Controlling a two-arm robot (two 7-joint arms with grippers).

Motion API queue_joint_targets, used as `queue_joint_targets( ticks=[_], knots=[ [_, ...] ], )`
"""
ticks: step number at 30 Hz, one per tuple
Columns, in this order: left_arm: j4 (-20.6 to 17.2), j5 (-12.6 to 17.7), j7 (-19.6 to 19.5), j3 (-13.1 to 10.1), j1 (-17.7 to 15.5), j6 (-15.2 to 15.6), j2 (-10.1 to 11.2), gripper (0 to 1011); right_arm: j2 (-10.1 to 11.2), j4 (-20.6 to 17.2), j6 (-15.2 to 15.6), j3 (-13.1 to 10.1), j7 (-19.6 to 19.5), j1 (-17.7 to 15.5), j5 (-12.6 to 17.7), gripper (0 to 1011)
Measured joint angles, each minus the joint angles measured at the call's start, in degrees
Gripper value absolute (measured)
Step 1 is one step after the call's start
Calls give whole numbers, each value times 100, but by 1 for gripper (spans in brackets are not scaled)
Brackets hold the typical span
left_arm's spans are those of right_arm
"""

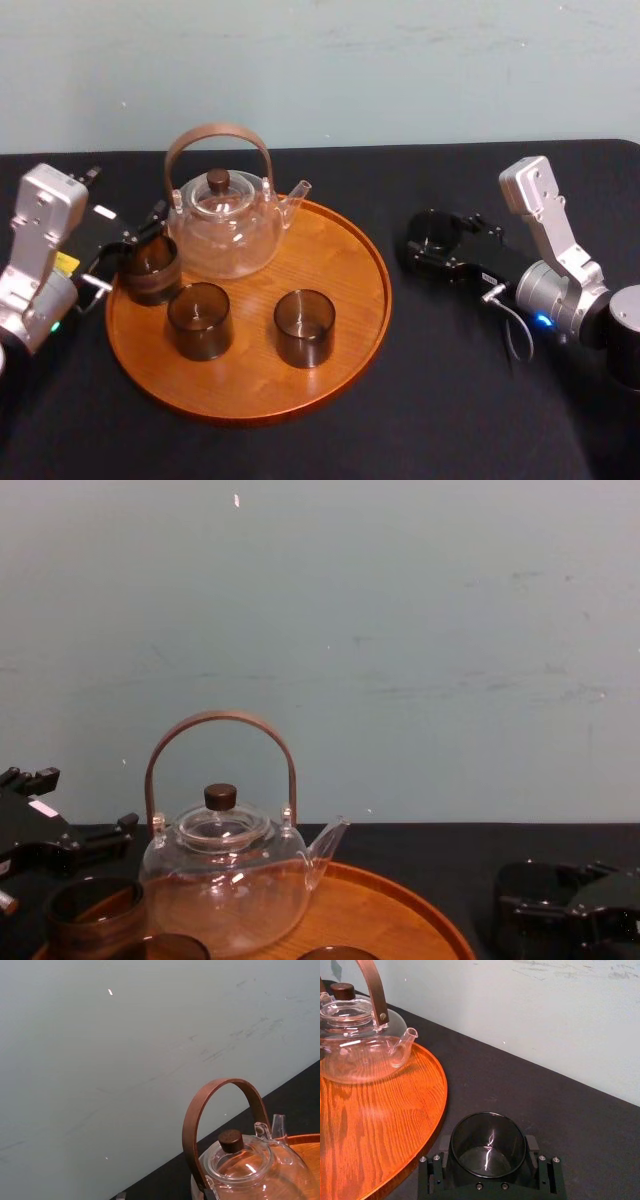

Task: Pick up the glass from the table and place it on the tray.

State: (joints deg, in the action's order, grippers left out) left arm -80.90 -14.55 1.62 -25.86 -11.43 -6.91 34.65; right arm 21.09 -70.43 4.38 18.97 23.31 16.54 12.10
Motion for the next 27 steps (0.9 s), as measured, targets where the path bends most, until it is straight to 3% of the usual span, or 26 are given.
queue_joint_targets(
  ticks=[15,27],
  knots=[
    [0,0,0,0,0,0,0,1001,-1,-2,-8,-10,3,-10,9,904],
    [0,0,0,0,0,0,0,1001,99,-460,-64,-61,30,-185,59,904]
  ],
)
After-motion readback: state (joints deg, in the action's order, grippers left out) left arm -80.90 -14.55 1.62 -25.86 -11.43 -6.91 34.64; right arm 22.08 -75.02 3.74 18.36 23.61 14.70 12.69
